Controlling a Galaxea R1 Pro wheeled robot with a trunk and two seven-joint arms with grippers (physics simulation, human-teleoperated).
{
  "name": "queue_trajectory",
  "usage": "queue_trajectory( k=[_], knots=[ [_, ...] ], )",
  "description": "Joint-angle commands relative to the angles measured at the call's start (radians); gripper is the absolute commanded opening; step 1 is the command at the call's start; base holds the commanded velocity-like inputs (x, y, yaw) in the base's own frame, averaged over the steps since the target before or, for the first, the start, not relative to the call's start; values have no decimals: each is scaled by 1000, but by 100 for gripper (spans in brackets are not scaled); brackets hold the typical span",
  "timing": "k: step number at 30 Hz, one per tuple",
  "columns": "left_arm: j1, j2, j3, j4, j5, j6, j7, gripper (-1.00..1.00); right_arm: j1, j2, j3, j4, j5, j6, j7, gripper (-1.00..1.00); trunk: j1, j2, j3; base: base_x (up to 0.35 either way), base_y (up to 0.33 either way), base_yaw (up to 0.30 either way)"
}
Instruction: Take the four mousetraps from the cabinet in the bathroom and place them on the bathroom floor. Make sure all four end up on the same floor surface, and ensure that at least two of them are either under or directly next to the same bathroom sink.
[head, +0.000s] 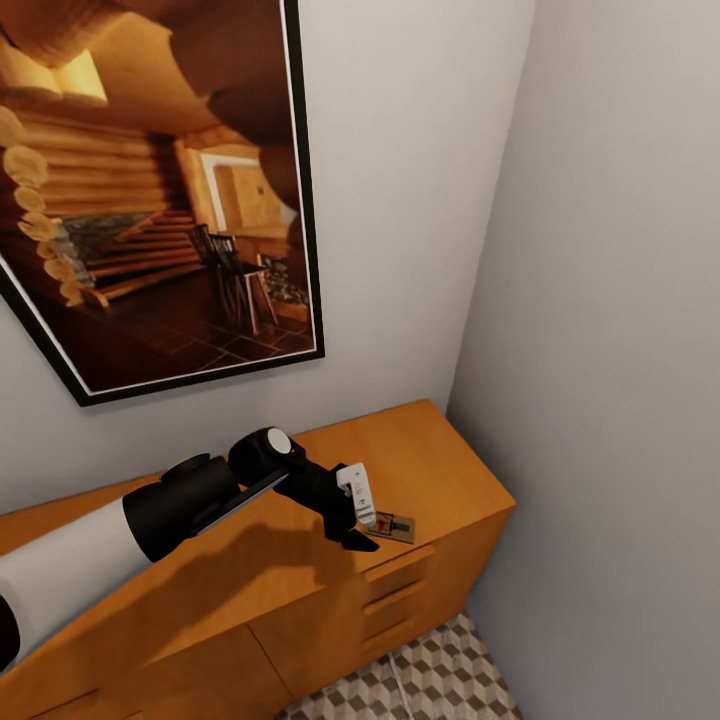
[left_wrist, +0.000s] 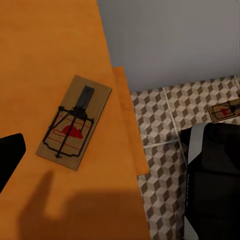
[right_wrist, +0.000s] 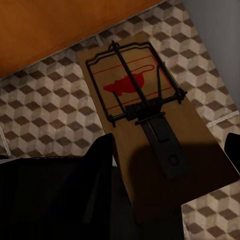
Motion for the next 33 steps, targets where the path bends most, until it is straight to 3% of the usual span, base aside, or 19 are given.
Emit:
queue_trajectory(
  k=[1,33],
  knots=[
    [-2,0,-2,-1,6,6,2,100,-1,0,2,2,-11,-4,7,-100,1,-2,-3,0,0,0],
    [-2,0,-2,-1,6,6,2,100,-1,0,2,3,-11,-4,7,-100,1,-2,-32,20,0,0]
  ],
)
